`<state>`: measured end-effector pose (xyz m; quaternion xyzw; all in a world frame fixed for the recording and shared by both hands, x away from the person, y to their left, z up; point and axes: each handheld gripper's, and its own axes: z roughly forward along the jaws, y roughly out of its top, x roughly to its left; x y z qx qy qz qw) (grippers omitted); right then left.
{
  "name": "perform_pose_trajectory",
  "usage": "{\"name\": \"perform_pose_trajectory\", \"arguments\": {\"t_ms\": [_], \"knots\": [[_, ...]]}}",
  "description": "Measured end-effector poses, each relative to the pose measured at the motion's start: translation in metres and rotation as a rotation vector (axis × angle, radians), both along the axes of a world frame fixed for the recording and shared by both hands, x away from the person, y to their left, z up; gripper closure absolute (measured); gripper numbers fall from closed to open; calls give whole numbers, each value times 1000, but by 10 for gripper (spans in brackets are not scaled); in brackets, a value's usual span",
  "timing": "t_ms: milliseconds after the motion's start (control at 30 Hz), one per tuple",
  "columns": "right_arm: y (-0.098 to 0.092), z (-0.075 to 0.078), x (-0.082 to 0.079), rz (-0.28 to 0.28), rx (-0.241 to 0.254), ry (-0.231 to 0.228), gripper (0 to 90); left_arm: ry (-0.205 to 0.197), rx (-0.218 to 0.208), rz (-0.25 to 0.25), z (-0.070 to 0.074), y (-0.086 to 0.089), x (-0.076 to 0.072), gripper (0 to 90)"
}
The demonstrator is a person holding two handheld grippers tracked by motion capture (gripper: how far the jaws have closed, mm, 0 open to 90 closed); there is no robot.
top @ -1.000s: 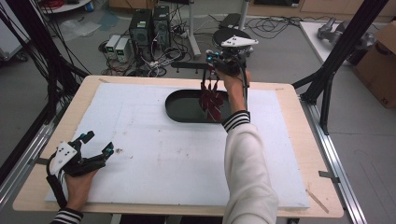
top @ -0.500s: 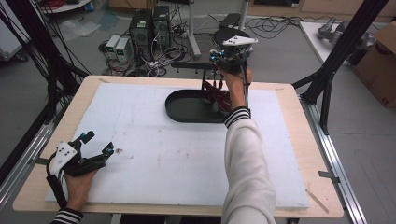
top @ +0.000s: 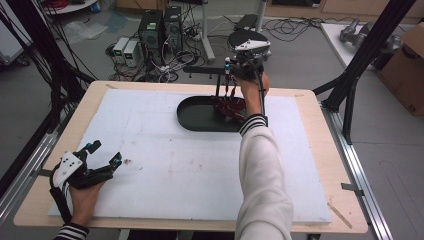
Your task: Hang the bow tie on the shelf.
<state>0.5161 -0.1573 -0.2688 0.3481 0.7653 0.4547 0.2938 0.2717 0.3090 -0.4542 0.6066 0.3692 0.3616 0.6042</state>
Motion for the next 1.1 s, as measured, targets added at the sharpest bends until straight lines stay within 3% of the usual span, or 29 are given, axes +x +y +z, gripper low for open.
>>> {"name": "perform_pose_trajectory", "arguments": {"t_ms": [267,300,333,567,600,700,800,900,1100], "knots": [[-2,3,-3,-13,0,-6,725,-1,-3,3,0,-1,0,138],[-3,4,-4,-27,7,-8,609,0,-4,3,0,-1,0,138],[-3,4,-4,-27,7,-8,609,-1,-4,3,0,-1,0,138],[-15,13,-20,-72,127,-65,123,-7,-4,2,0,0,0,138],[-16,14,-23,-63,149,-63,99,-8,-4,2,0,0,0,138],[-21,17,-35,18,194,-82,90,-10,-4,0,0,0,-1,138],[-24,17,-54,97,193,-95,91,-14,-3,1,-1,0,-1,138],[-30,17,-72,115,196,-108,91,-14,-5,2,-1,0,-1,138],[-52,8,-118,96,206,-153,91,-15,-5,1,-1,0,-1,137]]}}
